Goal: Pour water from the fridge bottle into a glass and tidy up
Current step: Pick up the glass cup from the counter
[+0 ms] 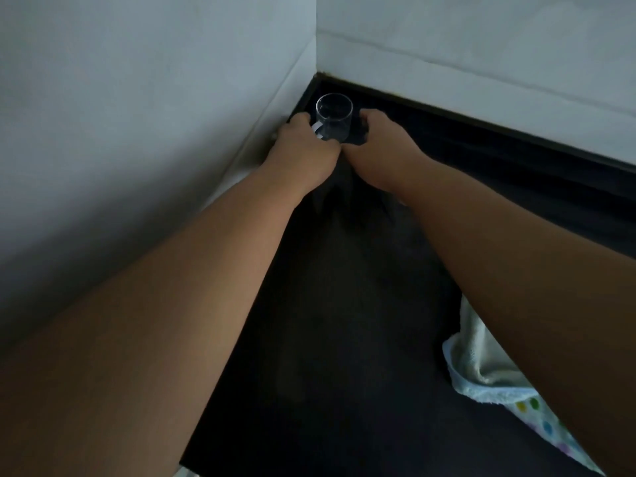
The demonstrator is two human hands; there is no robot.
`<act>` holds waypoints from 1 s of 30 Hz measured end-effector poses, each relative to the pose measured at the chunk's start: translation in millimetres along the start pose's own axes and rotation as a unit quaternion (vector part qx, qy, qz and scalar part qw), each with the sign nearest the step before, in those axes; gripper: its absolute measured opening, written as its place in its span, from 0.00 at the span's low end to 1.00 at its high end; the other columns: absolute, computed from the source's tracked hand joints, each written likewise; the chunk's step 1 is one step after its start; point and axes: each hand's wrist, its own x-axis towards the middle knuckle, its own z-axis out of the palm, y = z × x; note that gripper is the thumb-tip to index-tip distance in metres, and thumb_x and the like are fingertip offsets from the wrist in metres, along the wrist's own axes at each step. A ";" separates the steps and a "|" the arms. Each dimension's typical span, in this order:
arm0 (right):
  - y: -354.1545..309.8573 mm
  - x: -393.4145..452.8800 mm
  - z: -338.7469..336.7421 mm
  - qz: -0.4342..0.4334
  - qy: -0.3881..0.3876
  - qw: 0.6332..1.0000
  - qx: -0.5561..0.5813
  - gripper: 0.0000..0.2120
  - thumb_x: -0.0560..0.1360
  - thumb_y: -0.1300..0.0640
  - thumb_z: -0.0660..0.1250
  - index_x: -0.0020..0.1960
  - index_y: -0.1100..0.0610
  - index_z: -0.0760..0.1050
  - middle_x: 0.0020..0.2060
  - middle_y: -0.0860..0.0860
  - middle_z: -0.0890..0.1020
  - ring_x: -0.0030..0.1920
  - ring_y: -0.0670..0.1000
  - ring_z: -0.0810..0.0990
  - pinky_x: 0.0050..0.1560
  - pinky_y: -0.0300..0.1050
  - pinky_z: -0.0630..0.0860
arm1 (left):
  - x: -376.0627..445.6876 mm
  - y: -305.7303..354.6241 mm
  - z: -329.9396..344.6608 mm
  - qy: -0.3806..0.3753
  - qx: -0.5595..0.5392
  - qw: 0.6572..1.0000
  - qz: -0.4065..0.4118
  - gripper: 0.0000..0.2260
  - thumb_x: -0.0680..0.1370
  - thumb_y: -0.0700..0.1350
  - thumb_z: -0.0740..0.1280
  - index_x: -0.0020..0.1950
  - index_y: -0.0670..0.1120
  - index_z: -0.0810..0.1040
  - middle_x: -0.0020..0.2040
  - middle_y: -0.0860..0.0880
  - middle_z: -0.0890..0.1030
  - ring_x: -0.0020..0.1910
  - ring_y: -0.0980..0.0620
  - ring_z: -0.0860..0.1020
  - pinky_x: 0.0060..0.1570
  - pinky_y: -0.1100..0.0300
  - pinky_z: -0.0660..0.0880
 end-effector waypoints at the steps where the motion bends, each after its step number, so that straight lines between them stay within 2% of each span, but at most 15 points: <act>1: -1.7 0.7 0.8 -0.001 -0.006 1.000 -0.008 0.25 0.84 0.55 0.64 0.77 0.63 0.64 0.70 0.58 0.75 0.62 0.52 0.76 0.56 0.42 0.71 | 4.3 0.7 1.1 0.005 0.001 1.000 0.001 0.28 0.77 0.50 0.67 0.75 0.43 0.70 0.68 0.43 0.78 0.59 0.47 0.80 0.43 0.59 0.73; 2: -2.5 1.9 1.8 -0.007 -0.010 1.000 -0.016 0.23 0.84 0.56 0.62 0.76 0.64 0.64 0.70 0.59 0.75 0.64 0.54 0.76 0.58 0.43 0.71 | 8.3 2.1 1.9 0.010 0.004 1.000 0.002 0.25 0.77 0.50 0.67 0.73 0.42 0.72 0.66 0.42 0.80 0.57 0.46 0.81 0.40 0.60 0.72; 5: -3.9 3.2 1.0 -0.014 -0.016 1.000 -0.009 0.24 0.84 0.56 0.63 0.77 0.64 0.63 0.72 0.60 0.74 0.70 0.58 0.74 0.63 0.43 0.70 | 18.0 5.2 4.6 0.020 0.045 0.999 0.009 0.20 0.81 0.47 0.66 0.71 0.41 0.74 0.66 0.41 0.80 0.63 0.43 0.80 0.45 0.59 0.72; 7: -2.9 3.7 0.9 -0.010 -0.020 1.000 0.003 0.24 0.84 0.57 0.63 0.76 0.65 0.64 0.73 0.61 0.73 0.70 0.58 0.74 0.66 0.46 0.70 | 20.8 5.6 8.3 0.030 0.070 0.997 0.019 0.17 0.82 0.45 0.65 0.69 0.40 0.75 0.65 0.41 0.80 0.62 0.43 0.80 0.44 0.57 0.71; 9: -0.1 2.9 3.1 0.005 -0.006 0.999 0.042 0.26 0.82 0.56 0.66 0.77 0.63 0.64 0.72 0.58 0.74 0.70 0.57 0.75 0.65 0.46 0.71 | 19.0 4.5 12.2 0.044 0.074 0.996 0.024 0.16 0.82 0.43 0.65 0.70 0.41 0.74 0.66 0.42 0.79 0.62 0.45 0.80 0.47 0.58 0.71; 12: 4.7 -2.4 7.1 0.011 0.004 0.997 0.078 0.27 0.81 0.56 0.67 0.77 0.59 0.65 0.70 0.54 0.77 0.68 0.53 0.76 0.58 0.41 0.69 | 16.0 -0.2 18.8 0.044 0.035 0.998 0.023 0.12 0.83 0.42 0.66 0.66 0.42 0.72 0.61 0.43 0.81 0.59 0.48 0.80 0.51 0.58 0.76; 15: 11.1 -10.1 7.7 0.013 0.009 0.994 0.104 0.27 0.80 0.54 0.68 0.77 0.57 0.66 0.69 0.53 0.77 0.65 0.52 0.77 0.57 0.42 0.71 | 5.2 -7.0 20.8 0.029 -0.028 0.999 0.005 0.07 0.82 0.42 0.67 0.58 0.48 0.72 0.55 0.47 0.81 0.54 0.49 0.82 0.57 0.50 0.82; 17: 14.9 -18.3 7.1 0.015 0.019 0.992 0.126 0.30 0.79 0.53 0.70 0.78 0.55 0.65 0.69 0.51 0.77 0.63 0.49 0.76 0.58 0.42 0.71 | -9.6 -12.0 21.6 0.021 -0.064 0.998 0.008 0.06 0.82 0.41 0.66 0.58 0.49 0.73 0.54 0.49 0.80 0.54 0.50 0.83 0.59 0.48 0.82; 20: 20.4 -35.2 3.4 0.008 0.039 0.987 0.155 0.36 0.77 0.52 0.72 0.81 0.52 0.61 0.72 0.49 0.74 0.68 0.48 0.75 0.62 0.42 0.71 | -44.6 -12.7 21.8 0.010 -0.080 0.996 0.045 0.06 0.84 0.41 0.65 0.60 0.48 0.74 0.53 0.51 0.80 0.54 0.51 0.83 0.60 0.48 0.82; 22: 20.4 -51.9 -0.7 -0.001 0.040 0.983 0.178 0.37 0.76 0.51 0.74 0.81 0.50 0.61 0.73 0.47 0.74 0.69 0.47 0.75 0.66 0.43 0.72 | -71.8 -8.8 17.7 0.003 -0.090 0.994 0.063 0.06 0.85 0.42 0.64 0.62 0.48 0.74 0.52 0.52 0.80 0.53 0.54 0.83 0.59 0.51 0.82; 24: 21.6 -71.6 -5.9 -0.016 0.036 0.977 0.210 0.36 0.74 0.51 0.77 0.79 0.48 0.65 0.70 0.44 0.76 0.66 0.46 0.78 0.68 0.48 0.76 | -95.9 -3.6 9.8 0.005 -0.103 0.992 0.073 0.06 0.85 0.42 0.64 0.61 0.50 0.74 0.51 0.53 0.81 0.52 0.56 0.84 0.59 0.53 0.82; 27: 18.9 -107.5 -17.7 -0.023 0.037 0.962 0.269 0.32 0.70 0.54 0.80 0.71 0.48 0.72 0.64 0.42 0.79 0.60 0.47 0.83 0.62 0.52 0.82 | -129.0 5.5 -6.8 -0.004 -0.107 0.991 0.085 0.06 0.85 0.44 0.65 0.61 0.52 0.75 0.51 0.54 0.82 0.51 0.57 0.84 0.59 0.53 0.82; 30: 12.8 -146.3 -30.0 -0.023 0.030 0.950 0.311 0.28 0.69 0.57 0.82 0.65 0.48 0.74 0.60 0.44 0.81 0.55 0.49 0.86 0.56 0.53 0.85 | -165.5 17.3 -24.4 -0.016 -0.073 0.992 0.100 0.05 0.85 0.49 0.64 0.60 0.55 0.76 0.52 0.56 0.83 0.52 0.60 0.84 0.60 0.54 0.82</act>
